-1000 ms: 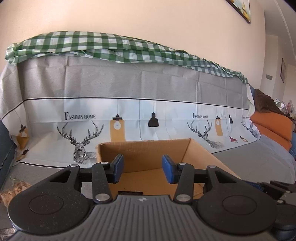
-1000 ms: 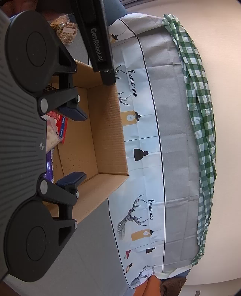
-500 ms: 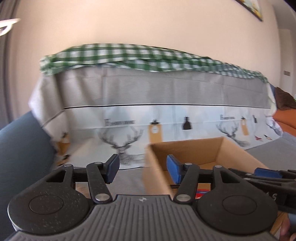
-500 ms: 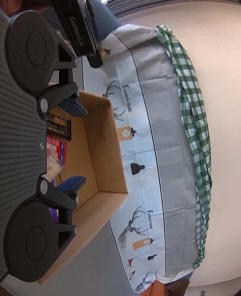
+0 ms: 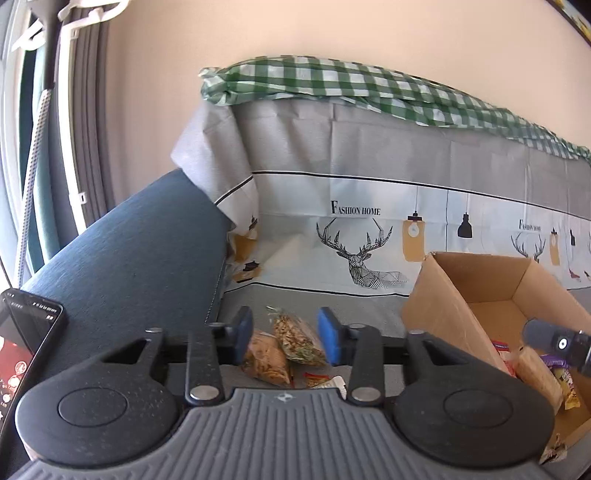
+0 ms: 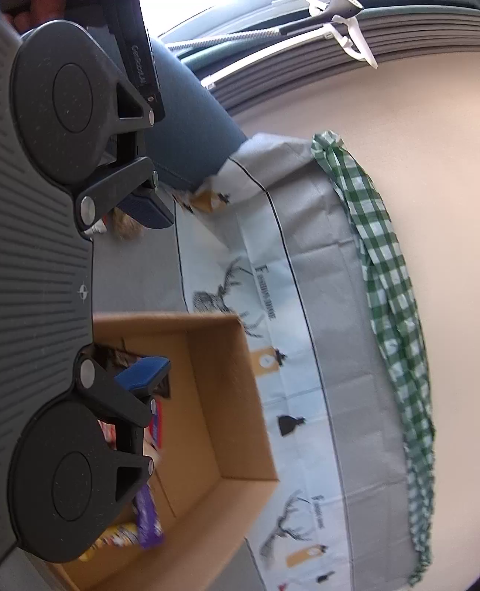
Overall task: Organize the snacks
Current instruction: 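Move both tools back to the remaining snacks beside the box, then grasp the round nut cookie pack with the right gripper while the left reaches the cookie bag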
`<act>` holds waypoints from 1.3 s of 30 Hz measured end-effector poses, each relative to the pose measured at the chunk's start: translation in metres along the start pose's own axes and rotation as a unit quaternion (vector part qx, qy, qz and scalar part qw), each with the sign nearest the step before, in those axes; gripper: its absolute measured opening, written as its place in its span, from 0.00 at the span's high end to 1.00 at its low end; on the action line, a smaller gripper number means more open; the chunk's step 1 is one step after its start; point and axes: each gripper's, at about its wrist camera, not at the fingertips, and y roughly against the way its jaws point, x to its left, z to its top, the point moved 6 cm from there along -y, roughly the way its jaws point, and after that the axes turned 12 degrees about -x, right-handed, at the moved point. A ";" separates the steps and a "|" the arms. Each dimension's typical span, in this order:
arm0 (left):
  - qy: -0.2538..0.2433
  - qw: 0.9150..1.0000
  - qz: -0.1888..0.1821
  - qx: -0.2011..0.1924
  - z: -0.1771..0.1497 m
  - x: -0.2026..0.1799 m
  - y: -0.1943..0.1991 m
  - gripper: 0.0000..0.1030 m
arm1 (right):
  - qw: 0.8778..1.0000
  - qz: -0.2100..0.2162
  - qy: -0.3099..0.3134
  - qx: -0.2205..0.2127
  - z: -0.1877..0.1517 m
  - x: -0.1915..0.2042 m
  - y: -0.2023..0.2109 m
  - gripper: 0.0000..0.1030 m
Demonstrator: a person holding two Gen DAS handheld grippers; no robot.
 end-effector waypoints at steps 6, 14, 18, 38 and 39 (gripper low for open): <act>0.019 1.000 -0.007 0.014 -0.001 0.006 -0.007 0.75 | 0.999 0.045 -0.009 0.023 -0.010 0.025 -0.013 0.40; 0.100 0.990 0.035 0.089 -0.021 0.034 -0.045 0.75 | 0.994 0.100 -0.002 0.047 -0.022 0.058 -0.040 0.50; 0.131 0.983 0.043 0.120 -0.033 0.043 -0.057 0.75 | 0.993 0.102 -0.016 0.058 -0.025 0.062 -0.070 0.50; 0.234 0.950 0.072 0.196 -0.069 0.068 -0.085 0.74 | 0.974 0.058 -0.140 0.166 -0.079 0.065 -0.205 0.05; 0.236 0.949 0.073 0.197 -0.070 0.069 -0.086 0.74 | 0.973 0.057 -0.145 0.172 -0.083 0.065 -0.211 0.05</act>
